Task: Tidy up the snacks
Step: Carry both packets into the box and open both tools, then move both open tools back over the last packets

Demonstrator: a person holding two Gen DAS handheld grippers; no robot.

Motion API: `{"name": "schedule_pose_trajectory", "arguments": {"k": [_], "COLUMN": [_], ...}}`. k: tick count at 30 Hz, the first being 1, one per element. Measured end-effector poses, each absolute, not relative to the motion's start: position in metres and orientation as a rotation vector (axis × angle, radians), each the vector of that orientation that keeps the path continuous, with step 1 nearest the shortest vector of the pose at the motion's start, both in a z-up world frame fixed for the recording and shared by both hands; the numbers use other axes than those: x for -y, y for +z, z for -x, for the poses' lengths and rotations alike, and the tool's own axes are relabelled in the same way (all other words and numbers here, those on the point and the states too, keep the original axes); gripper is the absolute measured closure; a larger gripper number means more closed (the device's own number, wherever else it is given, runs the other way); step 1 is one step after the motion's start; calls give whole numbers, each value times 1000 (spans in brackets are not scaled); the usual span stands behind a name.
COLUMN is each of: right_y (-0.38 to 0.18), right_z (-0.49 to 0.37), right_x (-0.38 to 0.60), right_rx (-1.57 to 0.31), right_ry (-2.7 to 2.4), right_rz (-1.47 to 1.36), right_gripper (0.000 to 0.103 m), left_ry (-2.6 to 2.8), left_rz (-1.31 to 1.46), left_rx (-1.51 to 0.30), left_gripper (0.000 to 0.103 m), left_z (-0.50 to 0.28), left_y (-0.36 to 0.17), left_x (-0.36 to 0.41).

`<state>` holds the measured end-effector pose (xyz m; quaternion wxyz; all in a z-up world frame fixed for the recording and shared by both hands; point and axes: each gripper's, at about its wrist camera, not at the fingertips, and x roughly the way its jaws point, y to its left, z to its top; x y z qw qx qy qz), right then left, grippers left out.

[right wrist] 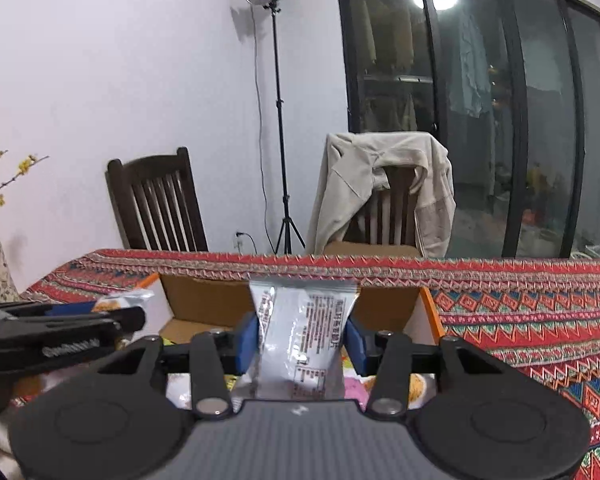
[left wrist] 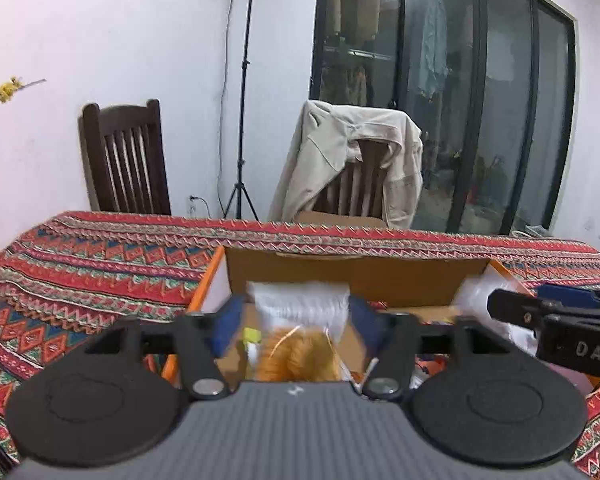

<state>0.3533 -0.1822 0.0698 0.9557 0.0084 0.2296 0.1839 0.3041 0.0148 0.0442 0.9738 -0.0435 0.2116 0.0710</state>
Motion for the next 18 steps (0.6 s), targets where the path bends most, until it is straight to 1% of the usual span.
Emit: {"name": "schedule_pose_trajectory", "arguments": {"k": [1, 2, 3, 4, 5, 6, 13, 18], "right_y": [69, 69, 69, 69, 69, 69, 70, 80], "right_z": [-354, -354, -355, -355, -355, -355, -353, -347], "right_x": [184, 186, 187, 188, 189, 190, 191, 191], "right_rx": [-471, -472, -471, -469, -466, -464, -469, -459], "right_ry": [374, 372, 367, 362, 356, 352, 344, 344], "right_rz": [-26, -32, -39, -42, -44, -46, -45, -43], "right_gripper": [34, 27, 14, 5, 2, 0, 0, 0], "left_ry": [154, 160, 164, 167, 169, 169, 181, 176], "left_rz": [89, 92, 99, 104, 110, 114, 124, 146], "left_rx": [-413, -395, -376, -368, -368, -368, -371, -368], "left_gripper": [10, 1, 0, 0, 0, 0, 0, 0], "left_z": [-301, -299, -296, -296, -295, -295, -296, -286], "left_y": [45, 46, 47, 49, 50, 50, 53, 66], "left_x": [-15, -15, -16, -16, -17, -17, -18, -18]}}
